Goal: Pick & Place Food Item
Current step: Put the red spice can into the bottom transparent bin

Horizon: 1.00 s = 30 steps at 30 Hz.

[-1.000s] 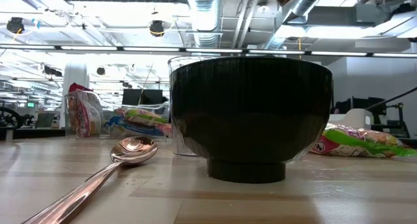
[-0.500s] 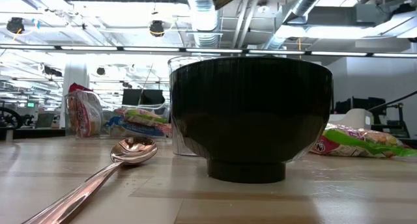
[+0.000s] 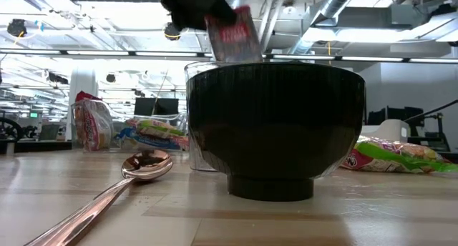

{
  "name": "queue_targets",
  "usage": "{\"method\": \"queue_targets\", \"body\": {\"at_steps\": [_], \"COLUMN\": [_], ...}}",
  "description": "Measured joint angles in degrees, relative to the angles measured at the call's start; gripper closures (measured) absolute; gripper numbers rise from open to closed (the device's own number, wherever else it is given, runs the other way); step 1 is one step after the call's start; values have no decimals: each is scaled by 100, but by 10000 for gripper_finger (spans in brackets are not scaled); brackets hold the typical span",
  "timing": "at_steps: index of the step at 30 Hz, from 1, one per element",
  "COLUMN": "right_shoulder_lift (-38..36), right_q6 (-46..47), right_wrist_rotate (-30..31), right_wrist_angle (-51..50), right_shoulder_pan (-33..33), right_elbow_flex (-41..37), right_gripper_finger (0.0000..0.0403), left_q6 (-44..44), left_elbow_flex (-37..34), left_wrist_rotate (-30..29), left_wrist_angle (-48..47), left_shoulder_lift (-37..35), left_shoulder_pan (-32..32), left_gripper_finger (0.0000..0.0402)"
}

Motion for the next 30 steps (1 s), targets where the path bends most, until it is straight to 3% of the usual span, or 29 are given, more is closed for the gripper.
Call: {"method": "queue_targets", "body": {"at_steps": [6, 20, 30], "right_shoulder_lift": [2, 2, 4], "right_q6": [159, 220, 260], "right_wrist_rotate": [0, 0, -3], "right_wrist_angle": [-122, -164, -144], "right_shoulder_pan": [0, 72, 75], "right_elbow_flex": [0, 0, -2], "right_gripper_finger": [42, 42, 42], "left_q6": [-122, -373, -482], "left_elbow_flex": [0, 0, -271], "left_wrist_rotate": [527, 575, 874], "left_wrist_angle": [-1, -227, 38], "left_shoulder_lift": [404, 1037, 1057], "left_shoulder_pan": [192, 238, 419], "left_gripper_finger": [183, 183, 182]}}
